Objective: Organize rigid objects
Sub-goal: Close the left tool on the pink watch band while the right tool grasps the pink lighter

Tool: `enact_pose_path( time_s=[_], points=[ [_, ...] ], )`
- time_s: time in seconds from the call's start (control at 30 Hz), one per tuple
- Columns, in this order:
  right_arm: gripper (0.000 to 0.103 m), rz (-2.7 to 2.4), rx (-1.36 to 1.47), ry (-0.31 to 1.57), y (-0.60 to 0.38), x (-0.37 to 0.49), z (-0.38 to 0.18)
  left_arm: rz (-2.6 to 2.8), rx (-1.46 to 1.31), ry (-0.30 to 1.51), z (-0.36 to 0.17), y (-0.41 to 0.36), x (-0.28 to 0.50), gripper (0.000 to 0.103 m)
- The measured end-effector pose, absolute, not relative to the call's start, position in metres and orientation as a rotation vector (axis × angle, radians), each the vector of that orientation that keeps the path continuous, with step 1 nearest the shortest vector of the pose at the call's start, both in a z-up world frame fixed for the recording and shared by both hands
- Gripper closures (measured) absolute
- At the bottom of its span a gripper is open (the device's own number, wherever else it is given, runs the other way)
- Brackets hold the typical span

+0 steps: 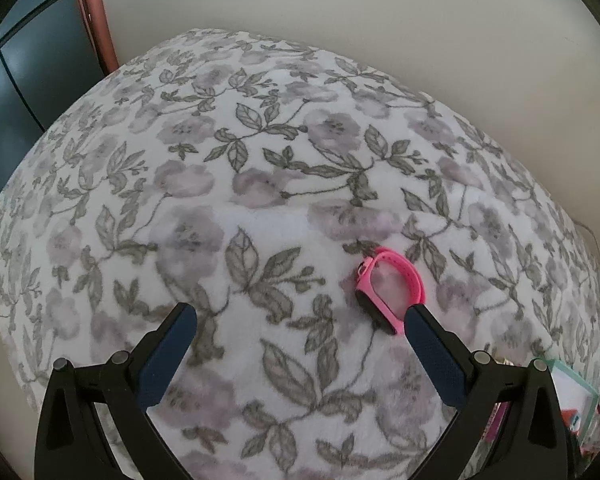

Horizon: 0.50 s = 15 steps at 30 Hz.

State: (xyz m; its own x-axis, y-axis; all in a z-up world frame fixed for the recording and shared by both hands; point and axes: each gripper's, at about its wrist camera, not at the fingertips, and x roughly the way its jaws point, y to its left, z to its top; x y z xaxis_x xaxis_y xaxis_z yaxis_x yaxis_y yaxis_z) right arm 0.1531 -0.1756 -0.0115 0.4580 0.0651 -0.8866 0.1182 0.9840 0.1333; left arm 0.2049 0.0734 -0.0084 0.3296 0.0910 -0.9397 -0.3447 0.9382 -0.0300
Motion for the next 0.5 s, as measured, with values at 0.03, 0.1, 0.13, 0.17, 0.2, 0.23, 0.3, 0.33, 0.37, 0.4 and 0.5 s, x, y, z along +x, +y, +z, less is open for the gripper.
enact_pose_path(
  time_s=[0.03,0.1,0.13,0.17,0.2,0.23,0.3,0.33,0.37,0.4,0.5],
  points=[
    [0.045,-0.037,0.187,1.1,-0.176,0.155,-0.014,0.286,-0.244,1.205,-0.01,0.074,0.206,0.0],
    [0.049,-0.051,0.184,1.108,-0.178,0.158,-0.019,0.281,-0.246,1.206,-0.017,0.072,0.21,0.0],
    [0.05,-0.052,0.182,1.11,-0.179,0.16,-0.021,0.279,-0.246,1.206,-0.02,0.071,0.212,0.0],
    [0.051,-0.053,0.181,1.114,-0.179,0.161,-0.023,0.277,-0.244,1.206,-0.022,0.07,0.214,0.0],
    [0.053,-0.055,0.18,1.119,-0.179,0.163,-0.024,0.274,-0.242,1.206,-0.024,0.068,0.216,0.0],
    [0.054,-0.057,0.178,1.125,-0.179,0.164,-0.026,0.269,-0.238,1.208,-0.026,0.065,0.218,0.0],
    [0.057,-0.059,0.164,1.125,-0.178,0.166,-0.027,0.267,-0.233,1.213,-0.03,0.062,0.22,0.0],
    [0.057,-0.06,0.159,1.126,-0.177,0.167,-0.027,0.27,-0.229,1.216,-0.033,0.06,0.222,0.0],
    [0.057,-0.06,0.154,1.127,-0.177,0.167,-0.028,0.27,-0.228,1.215,-0.034,0.059,0.223,0.0],
    [0.058,-0.061,0.148,1.127,-0.176,0.168,-0.028,0.268,-0.225,1.214,-0.035,0.058,0.224,0.0],
    [0.062,-0.07,0.116,1.134,-0.173,0.168,-0.029,0.271,-0.208,1.211,-0.038,0.055,0.226,0.0]
  ],
)
